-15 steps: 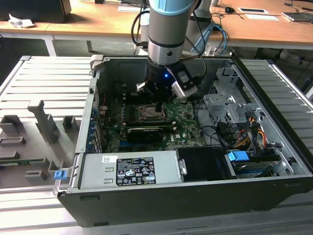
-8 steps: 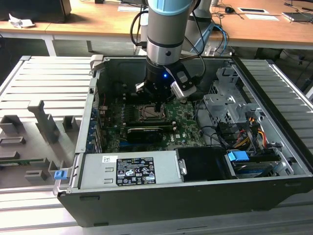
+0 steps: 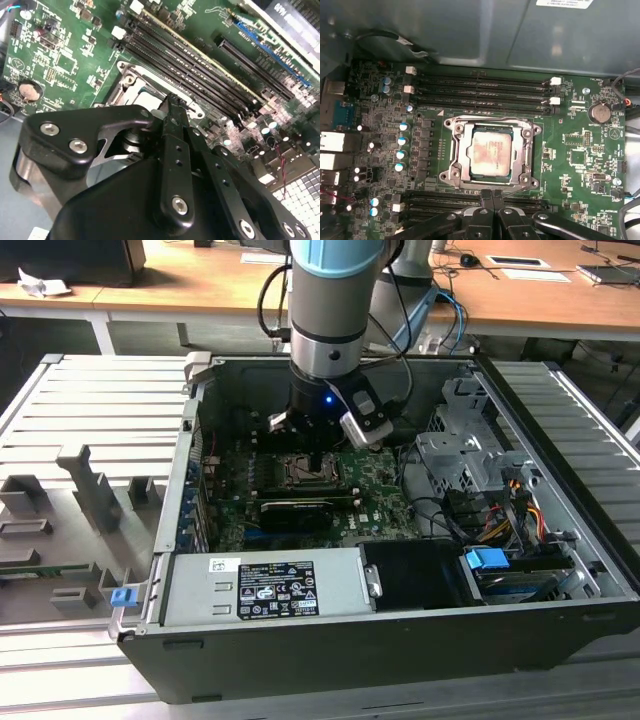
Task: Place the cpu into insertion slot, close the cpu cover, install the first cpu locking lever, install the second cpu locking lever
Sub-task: 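Install the second cpu locking lever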
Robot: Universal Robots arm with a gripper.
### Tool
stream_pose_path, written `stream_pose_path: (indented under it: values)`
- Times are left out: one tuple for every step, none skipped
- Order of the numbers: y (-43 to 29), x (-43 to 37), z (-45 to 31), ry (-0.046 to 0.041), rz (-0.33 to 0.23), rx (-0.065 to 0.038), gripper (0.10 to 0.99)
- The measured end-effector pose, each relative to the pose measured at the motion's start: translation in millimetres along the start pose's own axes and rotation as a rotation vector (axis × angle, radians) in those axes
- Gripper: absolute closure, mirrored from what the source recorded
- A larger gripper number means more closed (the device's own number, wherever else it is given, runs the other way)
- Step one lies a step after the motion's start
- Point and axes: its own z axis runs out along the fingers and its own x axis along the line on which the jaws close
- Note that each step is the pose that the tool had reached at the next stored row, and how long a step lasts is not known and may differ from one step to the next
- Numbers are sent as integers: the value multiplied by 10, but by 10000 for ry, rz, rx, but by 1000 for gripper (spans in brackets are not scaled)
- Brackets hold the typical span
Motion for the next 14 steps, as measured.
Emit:
stream_pose_path:
  values:
    - [-78,6,5,0,0,-14,980]
    - [-100,8,6,-1,1,-23,980]
    - [-109,8,6,-2,0,-42,980]
    - [-115,9,6,-4,0,-64,980]
    - [-118,10,6,-6,-1,-86,980]
    - [-120,15,6,-6,-1,-102,980]
    - [-121,24,6,-8,-5,-118,980]
    - [-122,41,6,-9,-9,-142,980]
    - [-122,58,6,-10,-10,-173,980]
    - [-120,94,6,-15,-18,-249,980]
    - [-119,117,8,-18,-23,-303,980]
    - [-118,136,13,-22,-29,-358,980]
    - [-117,152,28,-26,-41,-406,980]
    - [-119,157,46,-26,-45,-421,980]
